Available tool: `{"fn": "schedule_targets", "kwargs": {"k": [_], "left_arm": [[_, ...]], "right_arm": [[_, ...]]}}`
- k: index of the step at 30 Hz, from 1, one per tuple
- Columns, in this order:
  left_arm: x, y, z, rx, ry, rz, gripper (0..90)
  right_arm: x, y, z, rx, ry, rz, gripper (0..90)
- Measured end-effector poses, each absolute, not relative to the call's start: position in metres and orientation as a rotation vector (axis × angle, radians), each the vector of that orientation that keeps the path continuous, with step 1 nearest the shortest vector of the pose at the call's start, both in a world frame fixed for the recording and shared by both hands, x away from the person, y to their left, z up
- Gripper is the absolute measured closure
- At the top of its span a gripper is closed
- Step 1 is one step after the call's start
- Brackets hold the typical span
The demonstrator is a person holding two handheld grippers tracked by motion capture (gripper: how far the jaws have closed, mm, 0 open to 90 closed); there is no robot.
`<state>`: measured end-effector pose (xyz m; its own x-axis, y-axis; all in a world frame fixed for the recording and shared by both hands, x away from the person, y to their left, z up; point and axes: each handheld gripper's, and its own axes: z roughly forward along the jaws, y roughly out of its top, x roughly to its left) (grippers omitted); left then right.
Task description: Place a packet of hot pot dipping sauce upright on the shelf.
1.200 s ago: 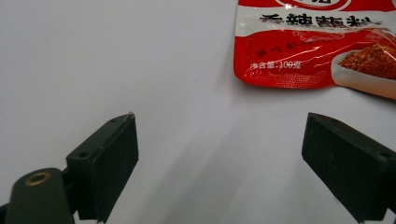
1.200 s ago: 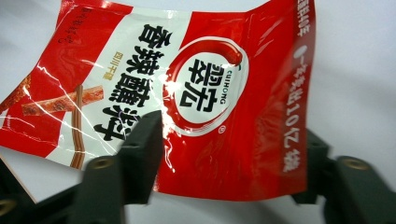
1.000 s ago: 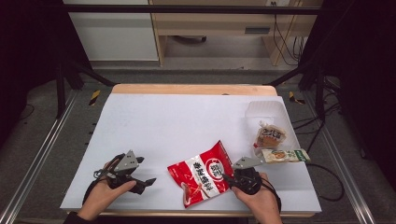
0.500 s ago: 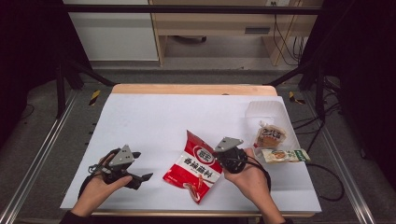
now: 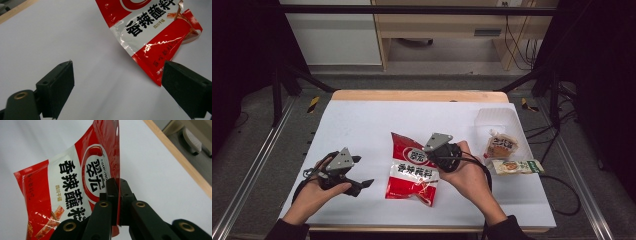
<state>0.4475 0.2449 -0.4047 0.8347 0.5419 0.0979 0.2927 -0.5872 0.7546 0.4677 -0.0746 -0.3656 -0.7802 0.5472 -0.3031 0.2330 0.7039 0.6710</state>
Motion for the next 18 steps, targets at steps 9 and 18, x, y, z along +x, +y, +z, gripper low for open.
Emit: {"fn": "schedule_targets", "kwargs": {"k": [9,18], "left_arm": [[0.457,0.236,-0.391,2.235,0.587,0.427,10.8],[0.466,0.225,-0.378,2.245,0.562,0.438,10.8]], "right_arm": [[0.466,-0.06,-0.354,0.522,2.413,0.873,90.0],[0.462,-0.054,-0.343,0.476,2.407,0.884,90.0]]}}
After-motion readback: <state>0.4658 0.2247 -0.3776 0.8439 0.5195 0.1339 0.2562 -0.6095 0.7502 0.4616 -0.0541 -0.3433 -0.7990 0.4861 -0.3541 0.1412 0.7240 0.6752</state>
